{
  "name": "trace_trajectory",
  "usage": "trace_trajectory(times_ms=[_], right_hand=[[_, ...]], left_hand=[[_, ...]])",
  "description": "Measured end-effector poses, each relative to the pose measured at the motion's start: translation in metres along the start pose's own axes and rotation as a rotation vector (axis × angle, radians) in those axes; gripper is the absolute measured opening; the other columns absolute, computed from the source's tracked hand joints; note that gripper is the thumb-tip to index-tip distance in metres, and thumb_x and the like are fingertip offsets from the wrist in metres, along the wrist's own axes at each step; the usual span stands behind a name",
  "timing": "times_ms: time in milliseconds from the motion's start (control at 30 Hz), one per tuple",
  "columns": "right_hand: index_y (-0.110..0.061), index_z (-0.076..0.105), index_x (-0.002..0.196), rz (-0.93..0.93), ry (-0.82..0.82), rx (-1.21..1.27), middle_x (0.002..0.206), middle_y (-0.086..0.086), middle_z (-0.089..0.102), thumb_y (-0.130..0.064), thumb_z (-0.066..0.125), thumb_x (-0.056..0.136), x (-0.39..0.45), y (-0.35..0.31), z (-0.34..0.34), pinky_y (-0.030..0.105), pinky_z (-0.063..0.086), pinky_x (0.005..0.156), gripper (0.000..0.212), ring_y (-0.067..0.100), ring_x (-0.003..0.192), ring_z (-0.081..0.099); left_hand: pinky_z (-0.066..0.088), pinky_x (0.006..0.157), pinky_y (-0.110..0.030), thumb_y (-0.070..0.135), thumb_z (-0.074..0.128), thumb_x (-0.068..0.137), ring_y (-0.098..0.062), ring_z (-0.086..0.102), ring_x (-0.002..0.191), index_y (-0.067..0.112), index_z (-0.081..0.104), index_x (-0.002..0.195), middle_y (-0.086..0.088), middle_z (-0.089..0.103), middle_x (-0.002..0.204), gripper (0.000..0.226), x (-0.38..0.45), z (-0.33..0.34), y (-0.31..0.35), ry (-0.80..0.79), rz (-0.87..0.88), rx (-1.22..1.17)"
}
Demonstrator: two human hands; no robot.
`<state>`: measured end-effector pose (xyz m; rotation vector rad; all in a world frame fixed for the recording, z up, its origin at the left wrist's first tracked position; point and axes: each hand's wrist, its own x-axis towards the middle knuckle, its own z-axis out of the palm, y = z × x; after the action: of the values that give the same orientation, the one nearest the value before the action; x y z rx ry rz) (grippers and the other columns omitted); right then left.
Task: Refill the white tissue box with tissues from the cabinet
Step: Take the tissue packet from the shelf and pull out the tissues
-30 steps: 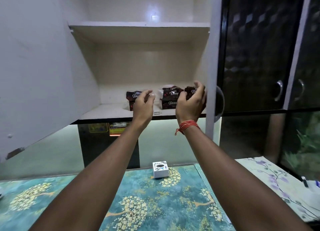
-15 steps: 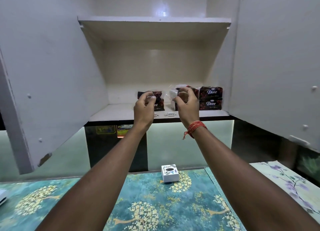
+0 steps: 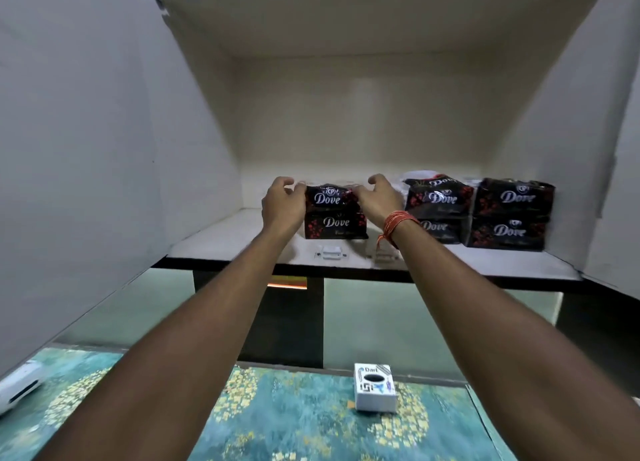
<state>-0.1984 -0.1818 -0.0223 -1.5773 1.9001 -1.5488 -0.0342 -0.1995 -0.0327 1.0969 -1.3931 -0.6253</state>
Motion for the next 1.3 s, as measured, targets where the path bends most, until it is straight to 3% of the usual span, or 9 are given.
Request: trace_trajectory(times_ms=[200,400,500,633,867,967,1100,1200,1300], right_hand=[[-0.007,0.049,0.123,0.171,-0.051,0.04,0.123,0.017,0.063,-0.048,0.053,0.082,0.044,-0.001,0.03,0.045,0.047,0.099,0.058,0.038,0.113,0.058],[-0.02,0.044,0.103,0.085,0.096,0.212,0.086,-0.006,0.056,-0.03,0.059,0.078,0.048,-0.015,0.038,0.052,0.042,0.103,0.031,0.03,0.106,0.059],[-0.022,0.044,0.117,-0.044,0.196,0.456,0.105,-0.008,0.055,-0.018,0.064,0.078,0.033,-0.032,0.035,0.049,0.049,0.097,0.044,0.023,0.103,0.062],[-0.019,0.032,0.141,-0.213,0.269,0.703,0.114,-0.015,0.047,-0.003,0.065,0.083,-0.031,-0.038,0.016,0.014,0.051,0.081,0.069,0.005,0.101,0.057],[-0.003,0.028,0.142,-0.29,0.242,0.887,0.116,-0.002,0.058,0.008,0.06,0.078,-0.166,0.034,0.033,0.028,0.053,0.087,0.073,0.007,0.105,0.064],[-0.008,0.043,0.128,-0.242,0.174,0.903,0.115,0.017,0.062,0.005,0.059,0.077,-0.207,0.088,0.054,0.033,0.054,0.087,0.054,0.022,0.106,0.064],[-0.01,0.058,0.104,0.186,0.161,0.955,0.091,-0.005,0.072,0.001,0.061,0.074,-0.237,0.163,0.094,0.028,0.055,0.074,0.033,0.014,0.086,0.067],[-0.01,0.057,0.102,0.443,0.137,0.932,0.091,0.001,0.071,0.003,0.064,0.075,-0.252,0.215,0.127,0.027,0.055,0.067,0.031,0.018,0.082,0.067],[-0.011,0.059,0.107,0.573,0.022,0.844,0.098,0.006,0.07,0.007,0.065,0.079,-0.266,0.257,0.144,0.029,0.054,0.071,0.034,0.021,0.089,0.066]], left_hand=[[0.045,0.086,-0.036,0.045,0.044,0.098,-0.03,0.063,0.101,0.003,0.065,0.099,-0.011,0.069,0.103,0.047,0.036,0.019,-0.01,-0.104,-0.134,0.076],[0.051,0.085,-0.032,0.031,0.059,0.087,-0.02,0.066,0.101,0.017,0.068,0.108,-0.001,0.07,0.106,0.026,0.045,0.024,-0.012,0.059,-0.051,-0.129],[0.061,0.082,-0.04,0.018,0.057,0.087,-0.02,0.068,0.09,0.016,0.062,0.115,-0.006,0.068,0.103,0.028,0.036,0.016,-0.001,0.072,-0.033,-0.334],[0.061,0.073,-0.038,0.002,0.048,0.09,-0.011,0.065,0.072,0.015,0.055,0.124,-0.002,0.066,0.087,0.037,-0.014,0.001,0.007,0.14,0.035,-0.593],[0.04,0.058,-0.021,-0.006,0.045,0.086,-0.01,0.05,0.067,0.016,0.055,0.124,-0.015,0.06,0.109,0.045,-0.134,-0.014,-0.071,0.258,0.046,-0.858],[0.041,0.057,-0.017,-0.013,0.044,0.087,-0.005,0.056,0.067,0.012,0.055,0.12,-0.004,0.067,0.097,0.043,-0.175,-0.007,-0.123,0.365,-0.138,-0.926],[0.052,0.057,-0.024,0.001,0.052,0.086,-0.016,0.06,0.075,0.002,0.057,0.126,-0.005,0.063,0.092,0.039,-0.22,0.016,-0.192,0.319,-0.742,-1.027],[0.052,0.069,-0.035,0.016,0.055,0.087,-0.026,0.06,0.08,0.004,0.062,0.101,-0.014,0.062,0.096,0.02,-0.242,0.04,-0.239,0.197,-1.083,-1.011],[0.057,0.067,-0.036,0.009,0.06,0.064,-0.032,0.063,0.087,-0.005,0.058,0.12,-0.021,0.063,0.103,0.058,-0.253,0.056,-0.281,0.177,-1.121,-0.842]])
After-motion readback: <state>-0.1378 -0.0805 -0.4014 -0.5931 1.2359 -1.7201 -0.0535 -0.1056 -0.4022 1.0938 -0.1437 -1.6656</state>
